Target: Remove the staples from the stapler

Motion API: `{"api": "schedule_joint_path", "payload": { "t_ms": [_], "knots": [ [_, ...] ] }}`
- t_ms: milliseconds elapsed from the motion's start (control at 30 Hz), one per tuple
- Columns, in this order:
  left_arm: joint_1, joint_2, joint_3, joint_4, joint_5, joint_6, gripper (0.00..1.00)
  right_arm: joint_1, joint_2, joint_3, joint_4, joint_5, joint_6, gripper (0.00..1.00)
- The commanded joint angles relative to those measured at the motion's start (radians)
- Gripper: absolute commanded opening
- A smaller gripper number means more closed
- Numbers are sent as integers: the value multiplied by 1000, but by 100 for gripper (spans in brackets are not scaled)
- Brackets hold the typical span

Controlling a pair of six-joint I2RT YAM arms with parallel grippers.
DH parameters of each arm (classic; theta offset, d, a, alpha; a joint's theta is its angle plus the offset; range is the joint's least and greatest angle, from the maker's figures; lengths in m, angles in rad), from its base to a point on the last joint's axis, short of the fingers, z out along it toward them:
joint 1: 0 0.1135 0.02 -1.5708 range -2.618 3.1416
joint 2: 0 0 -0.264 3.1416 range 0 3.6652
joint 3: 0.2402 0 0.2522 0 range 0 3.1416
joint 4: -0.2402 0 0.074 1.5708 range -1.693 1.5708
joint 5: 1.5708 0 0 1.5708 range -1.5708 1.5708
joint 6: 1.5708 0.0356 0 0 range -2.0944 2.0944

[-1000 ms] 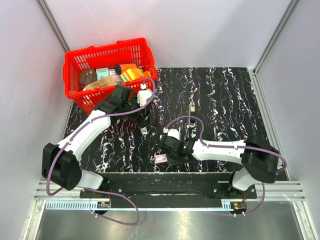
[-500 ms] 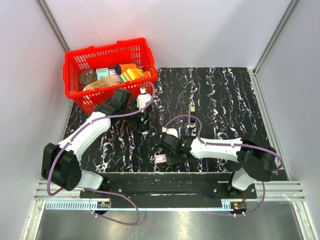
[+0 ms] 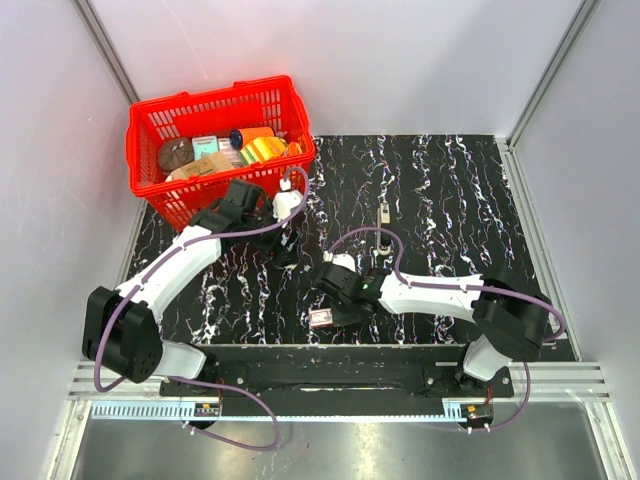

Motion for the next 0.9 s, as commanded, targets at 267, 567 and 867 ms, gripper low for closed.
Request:
{"api": "schedule_joint_path", "payload": {
  "t_ms": [267, 567, 867],
  "knots": [
    [11, -58, -9, 29, 30, 11, 86, -9, -5, 45, -35, -3, -8, 13],
    [13, -70, -6, 21, 30, 16, 86, -12, 10, 74, -59, -3, -15, 24],
    [16, -78, 2, 9, 31, 21, 86, -13, 22, 73, -70, -7, -11, 33]
  ]
}}
